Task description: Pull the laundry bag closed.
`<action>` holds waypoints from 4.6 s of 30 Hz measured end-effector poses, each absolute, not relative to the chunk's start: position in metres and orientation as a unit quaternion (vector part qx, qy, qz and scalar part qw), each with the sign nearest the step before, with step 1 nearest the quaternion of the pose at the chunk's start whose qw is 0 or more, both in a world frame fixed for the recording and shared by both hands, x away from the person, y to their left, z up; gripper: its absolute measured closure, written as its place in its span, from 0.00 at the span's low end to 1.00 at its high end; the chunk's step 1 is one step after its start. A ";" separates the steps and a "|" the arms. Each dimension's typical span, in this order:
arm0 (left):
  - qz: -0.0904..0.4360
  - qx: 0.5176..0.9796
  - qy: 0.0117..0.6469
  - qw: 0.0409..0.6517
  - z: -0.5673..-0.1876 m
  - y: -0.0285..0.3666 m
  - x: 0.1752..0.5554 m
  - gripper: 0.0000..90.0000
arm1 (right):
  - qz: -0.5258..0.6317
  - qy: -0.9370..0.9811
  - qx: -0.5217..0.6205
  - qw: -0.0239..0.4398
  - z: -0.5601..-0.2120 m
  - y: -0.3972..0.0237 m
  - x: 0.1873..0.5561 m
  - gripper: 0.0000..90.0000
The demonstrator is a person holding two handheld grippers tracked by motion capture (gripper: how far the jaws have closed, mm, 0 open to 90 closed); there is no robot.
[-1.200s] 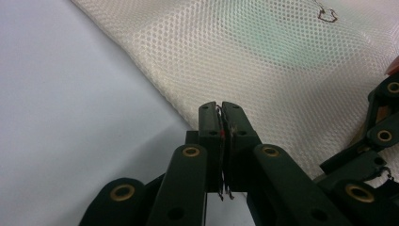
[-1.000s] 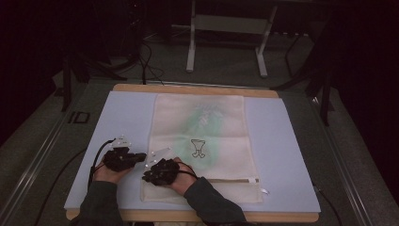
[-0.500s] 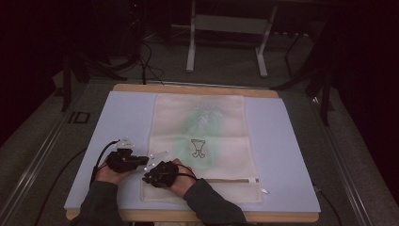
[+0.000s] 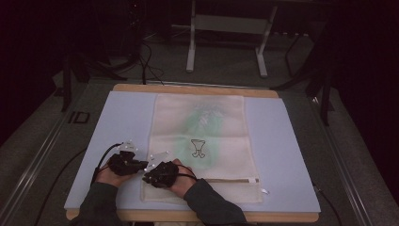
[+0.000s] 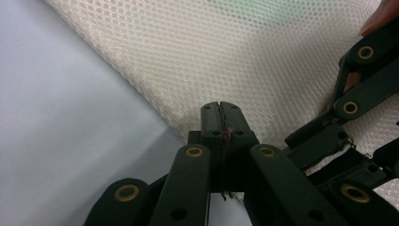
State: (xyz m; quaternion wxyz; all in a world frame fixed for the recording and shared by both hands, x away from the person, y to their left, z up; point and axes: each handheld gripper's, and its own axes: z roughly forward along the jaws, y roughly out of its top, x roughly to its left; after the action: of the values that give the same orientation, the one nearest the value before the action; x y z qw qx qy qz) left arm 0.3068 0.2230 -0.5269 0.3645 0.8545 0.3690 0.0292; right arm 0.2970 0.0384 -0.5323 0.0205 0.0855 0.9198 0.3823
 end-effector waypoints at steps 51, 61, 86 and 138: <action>0.044 0.879 0.349 0.321 -0.523 0.214 0.298 1.00 | 0.368 0.926 0.084 0.028 -0.532 0.030 0.296 0.91; 0.036 0.881 0.357 0.308 -0.523 0.211 0.298 1.00 | 0.371 0.925 0.085 0.023 -0.532 0.029 0.297 0.91; 0.033 0.881 0.346 0.321 -0.524 0.213 0.299 1.00 | 0.355 0.931 0.077 0.044 -0.529 0.021 0.292 0.91; 0.044 0.887 0.338 0.312 -0.524 0.207 0.298 1.00 | 0.323 0.942 0.065 0.058 -0.520 0.009 0.287 0.91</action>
State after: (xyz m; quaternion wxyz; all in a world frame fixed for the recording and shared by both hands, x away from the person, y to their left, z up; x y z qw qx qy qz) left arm 0.2979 0.2071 -0.5237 0.3119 0.8868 0.3381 0.0443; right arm 0.2865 0.0090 -0.5198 0.0575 0.0655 0.9423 0.3233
